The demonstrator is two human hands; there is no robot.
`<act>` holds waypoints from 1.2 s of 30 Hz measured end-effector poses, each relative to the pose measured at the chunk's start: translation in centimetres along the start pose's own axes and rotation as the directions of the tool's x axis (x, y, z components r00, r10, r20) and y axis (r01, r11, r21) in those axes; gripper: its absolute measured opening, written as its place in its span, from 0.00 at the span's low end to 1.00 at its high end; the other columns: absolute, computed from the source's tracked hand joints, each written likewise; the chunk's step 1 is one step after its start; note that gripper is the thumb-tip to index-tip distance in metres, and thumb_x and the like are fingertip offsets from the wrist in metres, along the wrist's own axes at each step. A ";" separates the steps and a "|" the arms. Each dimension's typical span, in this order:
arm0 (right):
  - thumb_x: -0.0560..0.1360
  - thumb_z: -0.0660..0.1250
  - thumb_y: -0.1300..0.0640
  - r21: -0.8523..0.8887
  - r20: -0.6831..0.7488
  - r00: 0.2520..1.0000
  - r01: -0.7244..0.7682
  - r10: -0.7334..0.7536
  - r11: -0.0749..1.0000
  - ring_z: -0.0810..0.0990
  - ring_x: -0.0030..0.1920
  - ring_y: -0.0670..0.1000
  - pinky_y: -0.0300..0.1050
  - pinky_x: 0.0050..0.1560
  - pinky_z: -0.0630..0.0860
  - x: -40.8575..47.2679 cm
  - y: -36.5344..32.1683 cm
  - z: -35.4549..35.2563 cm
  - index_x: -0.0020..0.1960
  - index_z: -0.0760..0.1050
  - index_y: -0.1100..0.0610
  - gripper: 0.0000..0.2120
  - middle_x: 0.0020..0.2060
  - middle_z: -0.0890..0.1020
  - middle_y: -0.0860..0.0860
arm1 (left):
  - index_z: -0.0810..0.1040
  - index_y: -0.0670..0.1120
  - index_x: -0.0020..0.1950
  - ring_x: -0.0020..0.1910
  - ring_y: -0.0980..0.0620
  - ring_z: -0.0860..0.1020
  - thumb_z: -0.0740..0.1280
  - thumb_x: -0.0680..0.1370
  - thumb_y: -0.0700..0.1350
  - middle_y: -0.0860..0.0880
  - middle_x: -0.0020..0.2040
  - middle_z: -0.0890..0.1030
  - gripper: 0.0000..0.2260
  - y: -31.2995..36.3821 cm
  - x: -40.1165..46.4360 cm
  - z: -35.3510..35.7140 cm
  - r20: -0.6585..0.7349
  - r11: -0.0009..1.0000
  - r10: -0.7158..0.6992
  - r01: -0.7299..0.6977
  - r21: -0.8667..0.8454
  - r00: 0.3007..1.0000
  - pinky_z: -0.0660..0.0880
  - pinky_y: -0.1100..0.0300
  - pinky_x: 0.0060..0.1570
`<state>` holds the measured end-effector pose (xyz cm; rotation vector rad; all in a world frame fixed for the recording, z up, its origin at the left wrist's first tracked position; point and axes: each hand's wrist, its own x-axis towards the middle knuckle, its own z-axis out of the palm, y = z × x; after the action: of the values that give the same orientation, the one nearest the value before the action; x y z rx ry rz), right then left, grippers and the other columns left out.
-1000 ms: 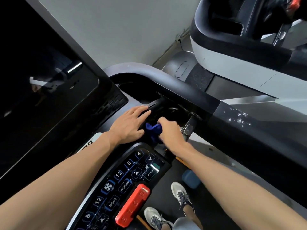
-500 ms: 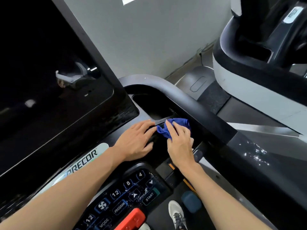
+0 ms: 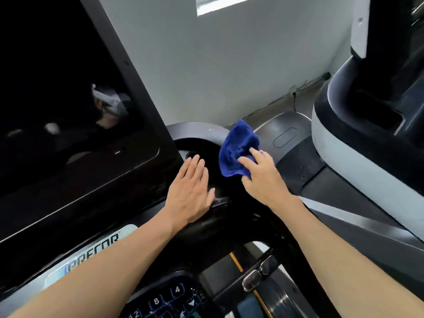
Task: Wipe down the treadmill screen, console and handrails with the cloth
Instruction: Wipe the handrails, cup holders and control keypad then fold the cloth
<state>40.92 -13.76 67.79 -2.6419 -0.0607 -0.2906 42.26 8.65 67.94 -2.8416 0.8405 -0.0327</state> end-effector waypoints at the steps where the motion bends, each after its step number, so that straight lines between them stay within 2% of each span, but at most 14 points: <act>1: 0.71 0.65 0.57 -0.053 0.073 0.997 0.019 -0.015 0.998 0.68 0.68 0.69 0.58 0.71 0.65 -0.2 0.3 0.6 0.63 0.79 0.58 0.21 0.68 0.73 0.63 | 0.72 0.35 0.73 0.80 0.40 0.58 0.52 0.80 0.59 0.37 0.77 0.68 0.33 0.1 0.1 0.3 -0.003 0.999 -0.026 0.026 -0.025 1.000 0.49 0.46 0.80; 3: 0.76 0.67 0.48 -0.069 0.147 0.989 -0.022 0.032 0.997 0.62 0.74 0.64 0.56 0.72 0.62 -0.1 0.2 0.4 0.65 0.79 0.54 0.19 0.72 0.71 0.59 | 0.73 0.36 0.72 0.81 0.42 0.57 0.53 0.80 0.59 0.38 0.77 0.68 0.32 0.2 0.4 0.8 -0.023 0.995 -0.065 0.063 -0.083 0.998 0.48 0.46 0.80; 5: 0.77 0.69 0.42 -0.070 0.139 0.990 -0.024 0.033 0.997 0.63 0.74 0.60 0.54 0.71 0.64 0.8 0.1 0.1 0.61 0.82 0.52 0.18 0.70 0.73 0.55 | 0.75 0.37 0.69 0.81 0.43 0.57 0.53 0.80 0.59 0.39 0.76 0.69 0.30 0.3 0.4 0.9 -0.024 0.988 -0.081 0.077 -0.133 0.996 0.47 0.48 0.81; 7: 0.74 0.73 0.45 -0.153 0.070 0.996 0.057 -0.047 0.987 0.71 0.67 0.60 0.53 0.66 0.68 2.7 -0.4 0.8 0.51 0.82 0.55 0.14 0.59 0.80 0.53 | 0.75 0.38 0.68 0.81 0.44 0.56 0.53 0.80 0.59 0.41 0.76 0.69 0.29 0.3 0.4 0.8 -0.019 0.982 -0.099 0.095 -0.163 0.995 0.46 0.49 0.81; 9: 0.70 0.77 0.53 -0.223 0.077 0.993 0.103 -0.088 0.969 0.75 0.62 0.60 0.55 0.54 0.73 5.4 -1.3 2.4 0.47 0.78 0.56 0.12 0.53 0.81 0.52 | 0.75 0.39 0.68 0.81 0.45 0.56 0.52 0.80 0.59 0.42 0.76 0.69 0.29 0.3 0.4 0.6 -0.012 0.977 -0.112 0.108 -0.186 0.994 0.44 0.50 0.80; 10: 0.70 0.76 0.54 -0.210 0.109 0.991 0.094 -0.072 0.973 0.74 0.65 0.60 0.55 0.51 0.72 6.8 -1.9 3.3 0.49 0.76 0.55 0.13 0.55 0.80 0.51 | 0.75 0.40 0.68 0.81 0.46 0.55 0.52 0.80 0.59 0.42 0.76 0.69 0.29 0.3 0.4 0.7 -0.008 0.974 -0.116 0.112 -0.195 0.993 0.43 0.51 0.80; 12: 0.72 0.72 0.54 -0.159 0.139 0.989 0.078 -0.056 0.984 0.70 0.70 0.60 0.55 0.53 0.69 9.4 -3.1 4.7 0.60 0.74 0.55 0.18 0.62 0.77 0.51 | 0.75 0.40 0.68 0.81 0.47 0.56 0.53 0.80 0.59 0.43 0.76 0.69 0.28 0.2 0.5 0.8 -0.011 0.971 -0.123 0.118 -0.208 0.992 0.42 0.52 0.80; 15: 0.74 0.68 0.49 -0.283 0.166 0.980 0.152 -0.107 0.947 0.71 0.68 0.61 0.56 0.54 0.69 11.0 -3.0 6.0 0.75 0.66 0.47 0.30 0.68 0.74 0.54 | 0.75 0.40 0.68 0.81 0.48 0.57 0.54 0.79 0.59 0.44 0.76 0.70 0.28 0.1 0.6 0.9 -0.018 0.969 -0.130 0.123 -0.216 0.991 0.43 0.53 0.80; 18: 0.76 0.62 0.47 -0.365 0.128 0.989 0.113 -0.070 0.924 0.75 0.63 0.63 0.55 0.50 0.70 8.6 -0.6 5.1 0.73 0.70 0.45 0.26 0.69 0.75 0.56 | 0.75 0.39 0.68 0.81 0.48 0.57 0.54 0.79 0.59 0.43 0.76 0.70 0.29 0.2 0.5 0.9 -0.032 0.965 -0.133 0.123 -0.230 0.991 0.44 0.53 0.80; 22: 0.80 0.54 0.44 -0.528 0.122 0.992 0.073 -0.009 0.846 0.76 0.55 0.61 0.54 0.47 0.64 5.1 2.0 3.3 0.73 0.69 0.46 0.23 0.67 0.75 0.54 | 0.74 0.38 0.70 0.81 0.48 0.57 0.55 0.79 0.59 0.43 0.76 0.70 0.30 0.2 0.4 0.9 -0.032 0.964 -0.139 0.127 -0.235 0.990 0.44 0.52 0.80; 26: 0.81 0.50 0.40 -0.477 0.174 0.984 0.127 -0.048 0.870 0.74 0.63 0.60 0.55 0.50 0.65 10.0 0.2 5.1 0.75 0.67 0.45 0.25 0.69 0.73 0.53 | 0.73 0.37 0.71 0.80 0.47 0.58 0.55 0.78 0.59 0.42 0.76 0.70 0.31 0.2 0.4 0.6 -0.020 0.966 -0.143 0.136 -0.219 0.989 0.43 0.53 0.80; 30: 0.78 0.39 0.35 -0.320 0.343 0.917 0.316 -0.202 0.893 0.67 0.69 0.59 0.57 0.60 0.64 15.7 -4.9 7.0 0.77 0.60 0.39 0.30 0.73 0.68 0.48 | 0.72 0.38 0.72 0.80 0.47 0.59 0.54 0.79 0.59 0.41 0.76 0.70 0.32 0.2 0.5 0.5 0.006 0.968 -0.145 0.143 -0.207 0.989 0.43 0.52 0.80; 33: 0.81 0.44 0.34 -0.300 0.397 0.873 0.416 -0.285 0.858 0.65 0.69 0.59 0.57 0.60 0.62 17.4 -6.8 8.0 0.78 0.54 0.36 0.26 0.74 0.64 0.46 | 0.73 0.38 0.72 0.80 0.47 0.59 0.54 0.79 0.59 0.42 0.76 0.70 0.31 0.2 0.6 0.3 0.014 0.969 -0.149 0.149 -0.197 0.989 0.44 0.52 0.80; 36: 0.81 0.53 0.36 -0.350 0.326 0.906 0.381 -0.270 0.856 0.66 0.69 0.60 0.57 0.60 0.63 15.6 -4.2 7.5 0.79 0.57 0.42 0.28 0.76 0.64 0.48 | 0.74 0.39 0.71 0.79 0.47 0.60 0.55 0.78 0.59 0.43 0.75 0.71 0.31 0.2 0.4 0.3 0.002 0.971 -0.151 0.149 -0.187 0.988 0.45 0.52 0.80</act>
<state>57.27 -6.68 66.58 -3.0667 -0.6129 -0.0548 42.54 8.31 67.57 -3.0787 0.6605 0.0094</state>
